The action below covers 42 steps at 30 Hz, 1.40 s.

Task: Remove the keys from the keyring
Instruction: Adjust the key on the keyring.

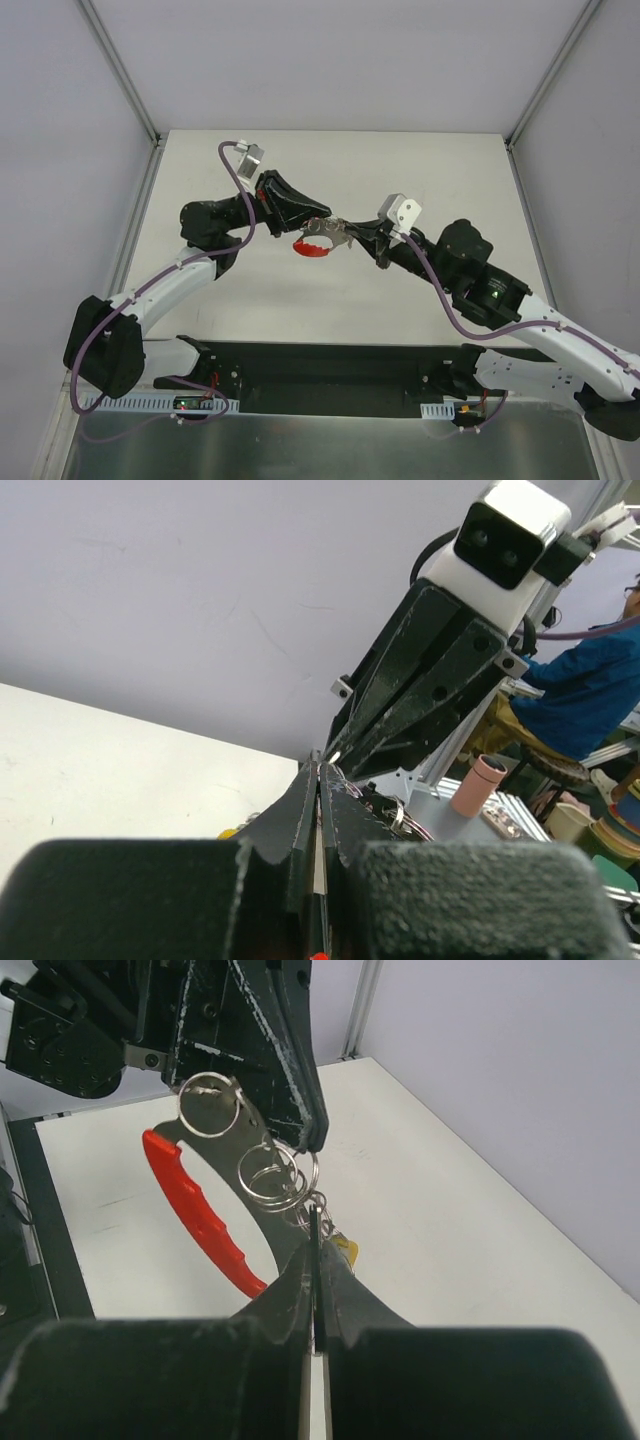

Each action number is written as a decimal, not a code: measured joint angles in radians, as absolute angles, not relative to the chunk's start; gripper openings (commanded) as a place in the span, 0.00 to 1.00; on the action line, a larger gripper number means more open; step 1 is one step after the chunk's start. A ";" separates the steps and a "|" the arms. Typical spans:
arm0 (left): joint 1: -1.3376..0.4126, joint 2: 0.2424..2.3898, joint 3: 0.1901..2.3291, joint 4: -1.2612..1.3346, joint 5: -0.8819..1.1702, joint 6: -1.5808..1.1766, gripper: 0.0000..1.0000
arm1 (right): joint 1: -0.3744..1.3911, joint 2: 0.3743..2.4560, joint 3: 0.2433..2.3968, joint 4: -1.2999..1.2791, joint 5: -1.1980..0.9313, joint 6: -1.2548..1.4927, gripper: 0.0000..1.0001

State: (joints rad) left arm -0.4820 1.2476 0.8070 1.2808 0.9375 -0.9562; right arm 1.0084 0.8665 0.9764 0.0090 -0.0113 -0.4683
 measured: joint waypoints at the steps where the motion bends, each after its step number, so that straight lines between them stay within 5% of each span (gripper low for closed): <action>1: -0.482 1.243 0.801 1.281 0.941 -0.949 0.00 | 1.008 0.867 0.980 0.004 -0.005 -0.473 0.01; 13: -0.476 1.166 0.738 1.283 0.997 -0.836 0.02 | 1.010 0.867 1.050 -0.064 0.036 -0.587 0.01; 18: -0.476 1.147 0.765 1.213 1.063 -0.746 0.34 | 1.010 0.867 1.051 -0.081 0.026 -0.632 0.01; 22: -0.476 1.095 0.819 1.024 1.083 -0.616 0.48 | 1.010 0.863 1.051 -0.090 -0.007 -0.676 0.01; 27: -0.476 1.026 0.912 0.762 1.090 -0.457 0.47 | 1.010 0.850 1.051 -0.093 -0.050 -0.725 0.01; 31: -0.476 1.033 1.086 0.462 1.049 -0.350 0.28 | 1.010 0.841 1.049 -0.093 -0.086 -0.756 0.01; 35: -0.476 1.075 1.217 0.310 1.018 -0.332 0.34 | 1.010 0.824 1.029 -0.073 -0.118 -0.777 0.01; 42: -0.556 1.041 1.148 0.183 0.931 -0.264 0.42 | 1.010 0.818 1.017 -0.048 -0.136 -0.796 0.01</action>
